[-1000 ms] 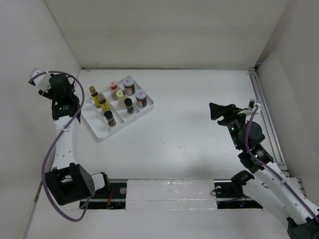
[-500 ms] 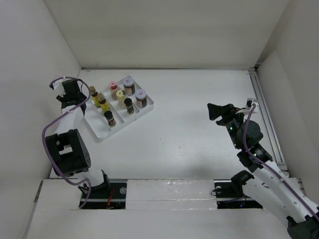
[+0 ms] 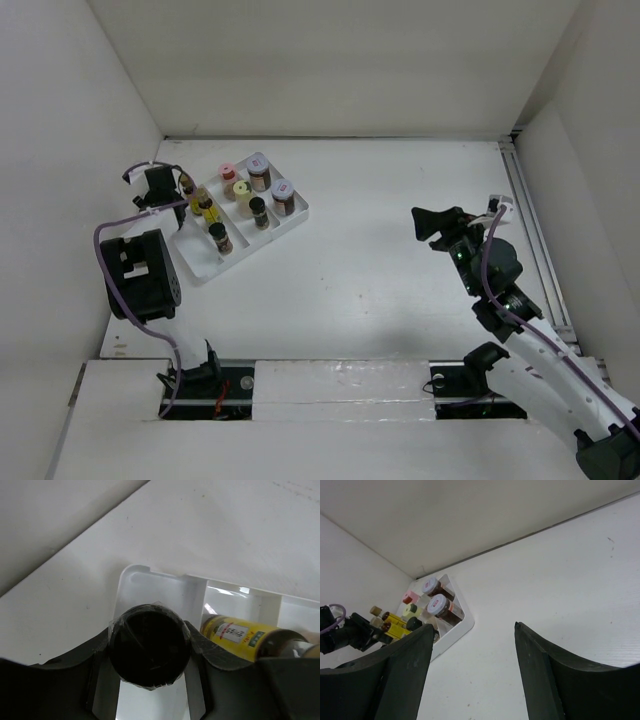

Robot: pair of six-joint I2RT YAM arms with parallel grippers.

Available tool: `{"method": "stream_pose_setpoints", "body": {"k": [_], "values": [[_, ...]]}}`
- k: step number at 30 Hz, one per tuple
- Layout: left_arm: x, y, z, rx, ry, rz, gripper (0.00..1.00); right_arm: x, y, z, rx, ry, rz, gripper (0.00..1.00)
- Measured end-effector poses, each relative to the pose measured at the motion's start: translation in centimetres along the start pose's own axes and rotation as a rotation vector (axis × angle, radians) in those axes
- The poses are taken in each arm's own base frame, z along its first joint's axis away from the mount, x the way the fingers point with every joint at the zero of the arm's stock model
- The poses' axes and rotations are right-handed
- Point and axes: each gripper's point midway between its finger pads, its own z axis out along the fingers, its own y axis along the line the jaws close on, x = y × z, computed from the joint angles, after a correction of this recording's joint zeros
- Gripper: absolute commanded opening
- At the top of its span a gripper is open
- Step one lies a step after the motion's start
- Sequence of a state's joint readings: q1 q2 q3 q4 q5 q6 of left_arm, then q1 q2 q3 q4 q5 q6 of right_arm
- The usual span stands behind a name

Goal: Organize the condiment bottles

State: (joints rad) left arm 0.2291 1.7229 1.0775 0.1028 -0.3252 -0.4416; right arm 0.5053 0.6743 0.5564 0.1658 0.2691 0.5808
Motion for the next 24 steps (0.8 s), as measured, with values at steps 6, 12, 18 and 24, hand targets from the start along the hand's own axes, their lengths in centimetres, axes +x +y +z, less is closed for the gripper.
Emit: {"method": "stream_pose_setpoints", "body": {"k": [6,12,18,24], "values": [[0.8,0.6,0.9,-0.036,0.013,0.015,0.45,-0.1,0.1,0.0,-0.002,-0.003,0.001,0.71],[1.3,0.7,1.7,-0.053,0.023,0.021,0.58,-0.1,0.1,0.0,-0.003,-0.006,0.002,0.71],[1.3,0.9,1.7,-0.066,0.024,0.011,0.72,-0.1,0.1,0.1,-0.003,-0.005,0.001,0.71],[-1.3,0.4,-0.9,-0.038,-0.011,-0.017,1.00,0.0,0.1,0.2,-0.002,-0.003,0.001,0.71]]}}
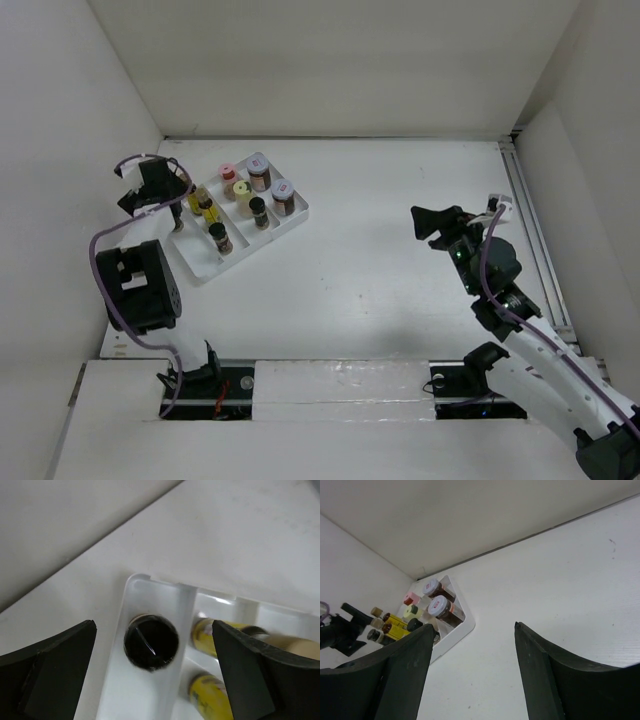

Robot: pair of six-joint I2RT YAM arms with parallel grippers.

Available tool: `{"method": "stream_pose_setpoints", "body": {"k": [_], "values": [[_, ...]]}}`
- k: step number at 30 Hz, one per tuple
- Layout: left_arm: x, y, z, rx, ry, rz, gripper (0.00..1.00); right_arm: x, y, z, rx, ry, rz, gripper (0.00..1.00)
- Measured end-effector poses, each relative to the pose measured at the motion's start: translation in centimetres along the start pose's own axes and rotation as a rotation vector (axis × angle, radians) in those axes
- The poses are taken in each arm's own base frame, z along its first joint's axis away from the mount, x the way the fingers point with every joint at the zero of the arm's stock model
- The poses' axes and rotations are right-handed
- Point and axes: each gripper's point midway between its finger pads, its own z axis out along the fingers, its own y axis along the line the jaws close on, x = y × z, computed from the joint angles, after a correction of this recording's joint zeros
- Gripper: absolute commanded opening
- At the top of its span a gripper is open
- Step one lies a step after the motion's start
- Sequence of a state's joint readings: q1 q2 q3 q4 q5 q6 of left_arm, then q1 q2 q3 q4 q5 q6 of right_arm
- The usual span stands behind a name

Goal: Organize the condiment bottles

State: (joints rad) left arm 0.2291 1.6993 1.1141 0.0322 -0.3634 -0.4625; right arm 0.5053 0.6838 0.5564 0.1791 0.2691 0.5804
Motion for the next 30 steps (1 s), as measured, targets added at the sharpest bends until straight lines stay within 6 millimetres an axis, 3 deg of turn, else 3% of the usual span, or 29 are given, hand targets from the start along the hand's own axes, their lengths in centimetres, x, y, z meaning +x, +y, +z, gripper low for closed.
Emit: {"method": "stream_pose_setpoints", "body": {"k": [4,7,10,13,15,18,21,24,30], "values": [[-5.2,-1.1,-4.3,0.076,-0.106,-0.062,1.00,0.1,0.0,0.2,-0.001,0.001,-0.001,0.71],[-10.2,-2.1,-9.1,0.165,-0.222,-0.137,1.00,0.2,0.0,0.3,0.000,0.006,-0.004,0.71],[-14.1,-2.8,-15.2,0.290,-0.332,-0.207,1.00,0.3,-0.1,0.3,0.000,0.008,-0.011,0.76],[-15.8,-3.5,-22.5,0.483,-0.416,-0.243,1.00,0.3,-0.1,0.3,0.000,0.008,-0.018,0.84],[-15.5,-3.8,-27.5,0.645,-0.453,-0.241,1.00,0.5,-0.2,0.4,0.002,0.013,-0.023,0.91],[-13.4,-3.8,-32.9,0.866,-0.469,-0.206,1.00,0.9,-0.4,0.6,0.010,0.024,-0.034,0.98],[-10.1,-3.4,-36.6,1.035,-0.448,-0.158,1.00,1.5,-0.7,1.0,0.022,0.042,-0.045,1.00],[-6.8,-3.8,-38.3,1.158,-0.390,-0.101,1.00,2.3,-1.1,1.4,0.036,0.066,-0.056,1.00],[-1.6,-5.1,-37.5,1.255,-0.219,-0.013,1.00,3.5,-1.6,1.8,0.051,0.099,-0.076,1.00]]}}
